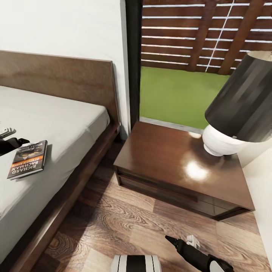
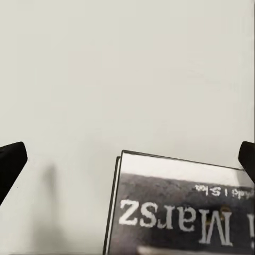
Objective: In the bedroom, move the book from the bed onto either nightstand, and place the two sandals side by side next to the bed.
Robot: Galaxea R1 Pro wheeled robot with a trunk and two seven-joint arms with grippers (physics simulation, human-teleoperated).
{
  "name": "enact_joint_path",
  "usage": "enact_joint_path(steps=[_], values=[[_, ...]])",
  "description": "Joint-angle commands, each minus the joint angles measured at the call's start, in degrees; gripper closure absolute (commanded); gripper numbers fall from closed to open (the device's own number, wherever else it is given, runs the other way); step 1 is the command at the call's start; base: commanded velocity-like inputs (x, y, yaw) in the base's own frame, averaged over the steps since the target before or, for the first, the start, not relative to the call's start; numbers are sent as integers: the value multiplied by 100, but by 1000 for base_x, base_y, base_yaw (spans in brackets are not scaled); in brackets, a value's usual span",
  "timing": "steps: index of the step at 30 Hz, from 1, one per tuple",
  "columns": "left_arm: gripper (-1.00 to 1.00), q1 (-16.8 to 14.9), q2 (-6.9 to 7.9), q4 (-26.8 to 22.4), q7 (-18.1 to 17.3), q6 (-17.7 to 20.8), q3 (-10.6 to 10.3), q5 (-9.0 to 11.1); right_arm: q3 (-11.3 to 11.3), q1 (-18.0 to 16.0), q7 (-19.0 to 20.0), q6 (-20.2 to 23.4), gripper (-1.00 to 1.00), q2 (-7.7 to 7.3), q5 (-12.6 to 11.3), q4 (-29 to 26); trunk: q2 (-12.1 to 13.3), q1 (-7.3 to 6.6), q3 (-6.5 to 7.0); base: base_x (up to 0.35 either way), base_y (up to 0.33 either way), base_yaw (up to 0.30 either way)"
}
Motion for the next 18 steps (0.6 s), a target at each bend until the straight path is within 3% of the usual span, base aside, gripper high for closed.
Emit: enact_joint_path(steps=[1,4,18], values=[[-100,-2,-2,-2,-34,32,26,-31,24,-3,-1,21,-100,-6,-55,0,0,-3,19,0,0,0],[-100,-2,-2,-2,-34,32,29,-30,24,-3,-1,21,-100,-6,-55,-1,4,-11,85,0,0,0],[-100,-2,13,-5,-34,39,75,-30,24,-3,-1,21,-100,-6,-55,-2,565,-318,337,0,0,0]])
